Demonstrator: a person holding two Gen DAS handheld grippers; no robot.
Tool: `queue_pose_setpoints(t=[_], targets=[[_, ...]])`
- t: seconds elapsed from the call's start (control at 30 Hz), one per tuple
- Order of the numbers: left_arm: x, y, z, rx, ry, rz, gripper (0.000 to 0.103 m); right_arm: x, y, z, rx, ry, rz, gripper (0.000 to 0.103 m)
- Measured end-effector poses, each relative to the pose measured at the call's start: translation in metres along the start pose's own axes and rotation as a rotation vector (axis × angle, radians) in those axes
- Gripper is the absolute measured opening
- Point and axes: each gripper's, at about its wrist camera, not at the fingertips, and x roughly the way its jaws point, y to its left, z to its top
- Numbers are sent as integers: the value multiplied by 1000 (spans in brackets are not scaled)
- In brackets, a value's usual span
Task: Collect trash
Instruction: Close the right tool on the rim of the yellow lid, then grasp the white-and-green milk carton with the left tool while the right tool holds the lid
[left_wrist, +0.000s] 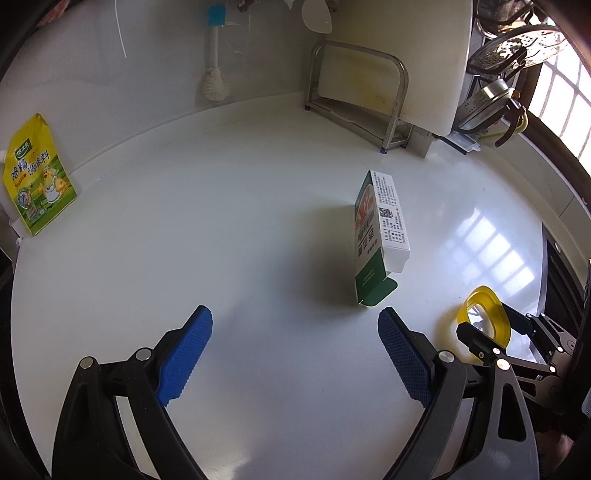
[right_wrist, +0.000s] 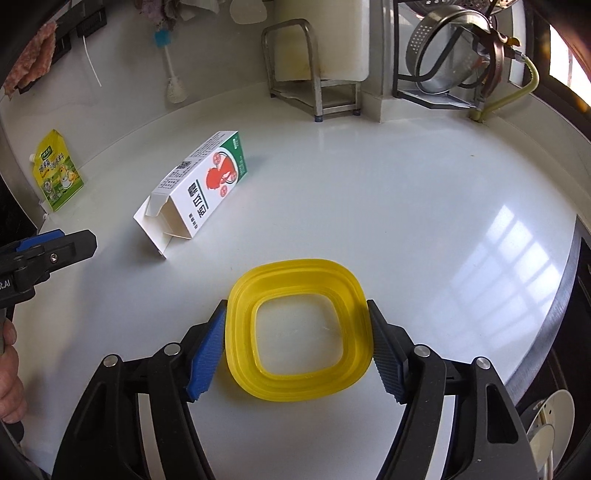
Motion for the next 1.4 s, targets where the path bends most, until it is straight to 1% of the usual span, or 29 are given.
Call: queue_pose_setpoints(t=[0.27,0.53,0.77,0.87,0.93,0.97,1.03,1.07,1.13,1.17,1.23,1.27,1.4], targets=[[9,-33,16,38,-20,-50,90,-20,-37,-1,78,-32,-39,68],[38,-61,31,55,-6,-87,90,-33,-63,-6,131,-44,-66,68],[77,-72,52,38,12,-50,90,-44,-73,-11,162,-54,-79,68],[87,-71,58,22,16,-37,90,-47,-76,-13,176,-57,-80,68],[91,-70,60,10,18,-37,88,-46,-76,-13,184,-59,-80,68],[93,-71,60,10,21,-35,86,-46,-77,-13,189,-61,-78,68],[97,-74,60,24,33,-25,75,-47,-76,-12,196,-62,-75,68],[99,-76,60,31,41,-22,72,-47,-76,-13,198,-63,-74,68],[102,-78,59,38,51,-23,57,-48,-75,-13,199,-64,-71,68],[103,-79,58,40,54,-21,53,-48,-75,-13,199,-65,-70,68],[102,-80,56,43,52,-18,32,-49,-74,-14,197,-64,-69,68],[102,-81,56,42,56,-28,26,-49,-74,-15,196,-65,-69,69],[90,-76,52,34,37,-38,25,-52,-72,-16,196,-63,-62,68]])
